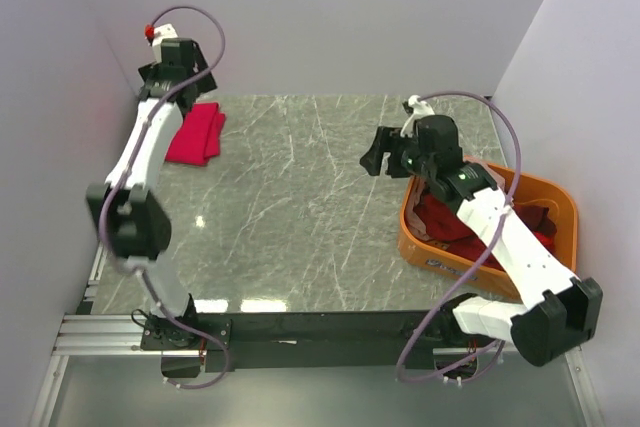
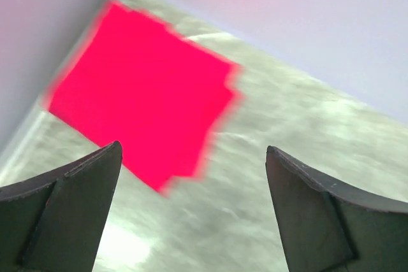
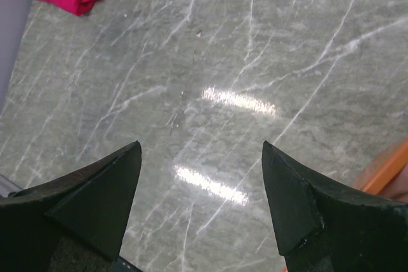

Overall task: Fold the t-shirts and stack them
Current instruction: Reset both grippers

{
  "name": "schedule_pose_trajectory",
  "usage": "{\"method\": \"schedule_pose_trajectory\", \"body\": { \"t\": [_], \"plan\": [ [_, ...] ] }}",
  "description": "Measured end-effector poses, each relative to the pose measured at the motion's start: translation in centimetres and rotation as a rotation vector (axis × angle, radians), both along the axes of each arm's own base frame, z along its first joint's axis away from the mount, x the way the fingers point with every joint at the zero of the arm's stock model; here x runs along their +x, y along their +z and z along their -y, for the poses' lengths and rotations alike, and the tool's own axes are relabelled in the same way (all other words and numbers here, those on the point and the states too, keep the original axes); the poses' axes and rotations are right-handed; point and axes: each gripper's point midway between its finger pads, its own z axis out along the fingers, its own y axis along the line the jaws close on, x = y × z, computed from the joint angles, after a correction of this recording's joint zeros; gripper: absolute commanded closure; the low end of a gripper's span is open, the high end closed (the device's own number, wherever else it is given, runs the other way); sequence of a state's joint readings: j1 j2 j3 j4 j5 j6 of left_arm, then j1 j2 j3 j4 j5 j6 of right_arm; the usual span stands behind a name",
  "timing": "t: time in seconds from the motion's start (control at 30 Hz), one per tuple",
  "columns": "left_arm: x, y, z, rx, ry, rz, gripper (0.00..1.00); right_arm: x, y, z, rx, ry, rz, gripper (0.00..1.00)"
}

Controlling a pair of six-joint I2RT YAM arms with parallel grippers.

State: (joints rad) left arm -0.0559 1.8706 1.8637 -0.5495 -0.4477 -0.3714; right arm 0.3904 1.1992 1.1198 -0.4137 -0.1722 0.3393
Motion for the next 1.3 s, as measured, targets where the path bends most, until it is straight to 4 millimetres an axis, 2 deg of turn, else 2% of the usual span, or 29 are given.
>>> {"method": "schedule_pose_trajectory", "body": {
  "t": [0.07,0.1,0.17,0.23,0.3,0.37,0.43,0.47,0.53,0.77,0.93,1.03,1.3],
  "plan": [
    [-3.3,2.6,3.9,-0.086,-0.053,0.096,0.01,-0.8,-0.1,0.3,0.012,-0.006,0.000,0.17],
    [-5.3,3.2,5.8,-0.119,-0.082,0.126,0.01,-1.2,-0.3,0.4,0.016,-0.008,-0.004,0.17],
    [-8.9,2.5,9.3,-0.182,-0.151,0.146,0.01,-2.0,-0.9,0.6,0.026,-0.009,-0.010,0.17],
    [-11.9,0.6,12.8,-0.246,-0.227,0.122,0.01,-3.0,-1.9,0.8,0.032,-0.005,-0.020,0.17],
    [-14.8,-2.5,15.0,-0.309,-0.249,0.063,0.01,-4.2,-3.1,1.1,0.036,0.001,-0.038,0.16],
    [-17.8,-6.3,15.8,-0.344,-0.221,-0.011,0.00,-5.0,-4.1,1.3,0.040,0.003,-0.054,0.16],
    [-21.0,-8.9,16.1,-0.362,-0.198,-0.076,0.01,-5.5,-4.8,1.4,0.045,0.001,-0.066,0.16],
    [-22.8,-9.8,16.1,-0.374,-0.186,-0.102,0.01,-5.7,-4.9,1.5,0.048,-0.001,-0.066,0.16],
    [-25.5,-10.3,15.7,-0.402,-0.158,-0.126,0.01,-5.9,-4.9,1.5,0.055,-0.002,-0.056,0.15],
    [-30.3,-8.5,10.8,-0.497,0.041,-0.020,0.01,-6.7,-4.7,1.8,0.102,-0.012,0.016,0.13],
    [-31.9,-8.2,8.7,-0.507,0.109,0.023,0.01,-6.4,-4.4,1.7,0.118,-0.015,0.031,0.12],
    [-32.4,-8.4,7.8,-0.488,0.146,0.026,0.01,-6.2,-5.0,1.5,0.119,-0.013,0.008,0.12],
    [-33.2,-8.9,6.1,-0.423,0.203,0.016,0.01,-5.9,-5.0,1.1,0.134,-0.012,0.003,0.12]
  ]
}}
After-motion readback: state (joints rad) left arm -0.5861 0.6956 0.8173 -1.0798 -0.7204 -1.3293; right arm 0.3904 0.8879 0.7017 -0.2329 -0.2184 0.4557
